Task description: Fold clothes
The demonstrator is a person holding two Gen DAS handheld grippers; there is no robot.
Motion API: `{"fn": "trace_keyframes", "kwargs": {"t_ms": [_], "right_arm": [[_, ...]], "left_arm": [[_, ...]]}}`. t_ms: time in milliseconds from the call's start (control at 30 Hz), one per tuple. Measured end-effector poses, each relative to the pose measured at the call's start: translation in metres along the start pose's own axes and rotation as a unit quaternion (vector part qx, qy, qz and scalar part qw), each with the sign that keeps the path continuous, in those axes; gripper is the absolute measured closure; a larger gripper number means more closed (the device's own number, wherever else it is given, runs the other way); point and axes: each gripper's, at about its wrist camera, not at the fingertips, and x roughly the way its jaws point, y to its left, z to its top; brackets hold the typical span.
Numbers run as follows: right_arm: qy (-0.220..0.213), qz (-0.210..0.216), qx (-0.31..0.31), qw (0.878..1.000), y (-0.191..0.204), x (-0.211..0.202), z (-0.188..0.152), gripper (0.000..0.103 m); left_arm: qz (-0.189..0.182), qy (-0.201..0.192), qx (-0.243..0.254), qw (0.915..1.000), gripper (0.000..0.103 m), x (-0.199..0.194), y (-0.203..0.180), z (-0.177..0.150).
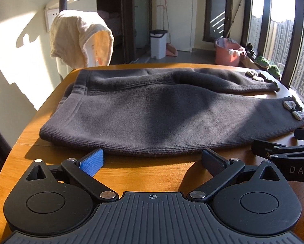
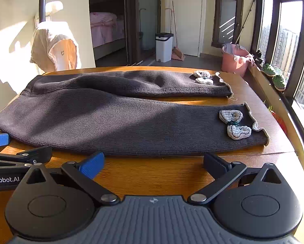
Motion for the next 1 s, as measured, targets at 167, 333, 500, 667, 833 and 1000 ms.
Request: {"fn": "trace_keyframes", "kwargs": {"t_ms": [167,333,500,667,833,1000], "right_arm": [[0.000,0.002,0.000,1.000,-0.0031,-0.0001,-0.0010,0.000],[0.000,0.003,-0.002,1.000,-0.0062,-0.0038,-0.0014,0.000],[0.000,0.003,-0.002,1.000,-0.0064,-0.0043,-0.0005,0.000],[0.000,0.003,-0.002,1.000,-0.0061,-0.0045,-0.0007,0.000],[0.000,0.003,-0.001,1.000,-0.0065,-0.0051,-0.0010,0.000],[0.000,0.003,-0.001,1.000,-0.0057,-0.0054,-0.0007,0.000]], "left_arm": [[0.003,0.000,-0.003,1.0000,0.000,-0.0026,0.0010,-0.0018],[0.003,0.000,-0.003,1.0000,0.000,-0.0014,0.0018,-0.0003],[0.004,0.001,-0.004,1.0000,0.000,-0.0013,0.0005,-0.0003],[0.003,0.001,-0.004,1.0000,0.000,-0.0011,0.0011,-0.0002],[0.003,0.001,-0.004,1.0000,0.000,-0.0012,0.0008,-0.0003],[0.003,0.001,-0.004,1.0000,0.000,-0.0011,0.0010,-0.0003]]}}
